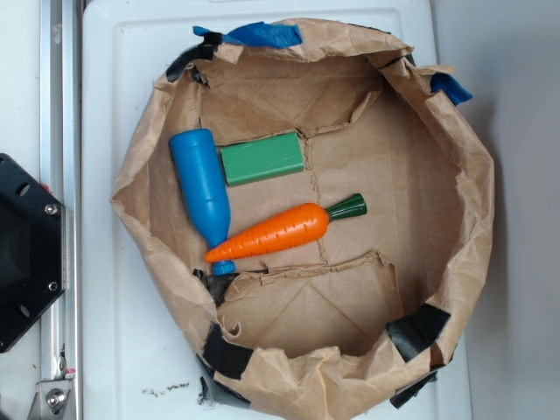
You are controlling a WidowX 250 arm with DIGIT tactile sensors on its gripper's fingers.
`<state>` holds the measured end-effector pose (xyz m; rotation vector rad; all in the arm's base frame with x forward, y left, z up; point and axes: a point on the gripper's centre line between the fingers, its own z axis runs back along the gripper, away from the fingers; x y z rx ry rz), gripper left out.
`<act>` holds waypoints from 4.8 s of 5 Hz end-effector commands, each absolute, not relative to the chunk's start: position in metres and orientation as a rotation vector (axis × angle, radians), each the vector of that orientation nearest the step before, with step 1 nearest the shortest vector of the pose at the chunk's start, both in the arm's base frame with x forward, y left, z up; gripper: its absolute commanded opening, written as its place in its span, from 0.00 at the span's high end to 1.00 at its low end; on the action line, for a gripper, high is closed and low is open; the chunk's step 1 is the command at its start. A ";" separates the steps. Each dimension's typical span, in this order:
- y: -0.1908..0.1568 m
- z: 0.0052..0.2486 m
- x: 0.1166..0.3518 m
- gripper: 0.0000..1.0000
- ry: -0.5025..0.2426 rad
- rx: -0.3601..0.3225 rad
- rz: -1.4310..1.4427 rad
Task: Grab the carrot.
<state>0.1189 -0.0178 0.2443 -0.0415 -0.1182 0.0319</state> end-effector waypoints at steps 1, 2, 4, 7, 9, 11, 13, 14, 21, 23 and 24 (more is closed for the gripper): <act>-0.018 0.244 0.119 0.00 -0.118 -0.041 0.032; -0.017 0.233 0.153 0.00 -0.116 -0.053 0.095; 0.003 0.215 0.204 0.00 -0.179 -0.070 0.112; 0.008 0.163 0.247 0.00 -0.234 -0.020 0.011; 0.008 0.163 0.247 0.00 -0.234 -0.020 0.011; 0.008 0.163 0.247 0.00 -0.234 -0.020 0.011; 0.021 0.097 0.245 0.00 -0.193 0.005 0.155; 0.017 0.074 0.249 0.00 -0.143 -0.042 0.214; 0.034 0.107 0.263 1.00 -0.171 0.055 0.034; 0.058 0.175 0.265 1.00 -0.247 -0.002 0.015; 0.053 0.179 0.261 1.00 -0.247 0.022 -0.003</act>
